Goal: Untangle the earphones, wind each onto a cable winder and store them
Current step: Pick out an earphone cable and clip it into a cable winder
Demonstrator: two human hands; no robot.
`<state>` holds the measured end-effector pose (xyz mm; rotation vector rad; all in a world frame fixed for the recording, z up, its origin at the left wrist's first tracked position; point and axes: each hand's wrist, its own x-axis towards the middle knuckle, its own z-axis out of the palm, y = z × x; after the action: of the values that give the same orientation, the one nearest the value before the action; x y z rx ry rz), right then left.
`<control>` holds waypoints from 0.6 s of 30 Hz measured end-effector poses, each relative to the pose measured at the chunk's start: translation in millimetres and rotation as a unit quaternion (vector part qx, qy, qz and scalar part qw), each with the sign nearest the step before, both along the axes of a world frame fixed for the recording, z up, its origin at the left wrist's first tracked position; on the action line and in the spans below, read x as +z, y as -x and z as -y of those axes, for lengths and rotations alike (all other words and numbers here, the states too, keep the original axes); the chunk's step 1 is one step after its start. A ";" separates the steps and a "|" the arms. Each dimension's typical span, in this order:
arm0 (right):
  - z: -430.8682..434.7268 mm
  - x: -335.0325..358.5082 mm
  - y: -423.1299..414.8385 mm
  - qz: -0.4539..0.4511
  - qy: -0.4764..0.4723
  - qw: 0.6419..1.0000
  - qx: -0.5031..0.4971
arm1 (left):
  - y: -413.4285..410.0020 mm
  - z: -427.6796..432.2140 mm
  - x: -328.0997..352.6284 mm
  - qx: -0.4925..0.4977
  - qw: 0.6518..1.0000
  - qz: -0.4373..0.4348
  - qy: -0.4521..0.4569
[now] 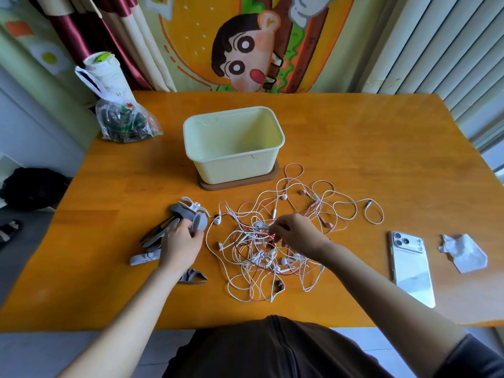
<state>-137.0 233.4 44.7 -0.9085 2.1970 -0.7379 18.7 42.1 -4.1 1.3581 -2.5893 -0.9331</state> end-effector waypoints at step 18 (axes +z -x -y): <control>25.1 35.6 -6.5 -0.053 0.170 0.977 -0.117 | 56.0 -63.7 66.7 0.041 0.804 -0.234 -0.545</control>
<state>-130.5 208.3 80.3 -0.8763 2.3398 -1.2317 -37.4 105.8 62.6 1.0654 -1.5270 -2.5355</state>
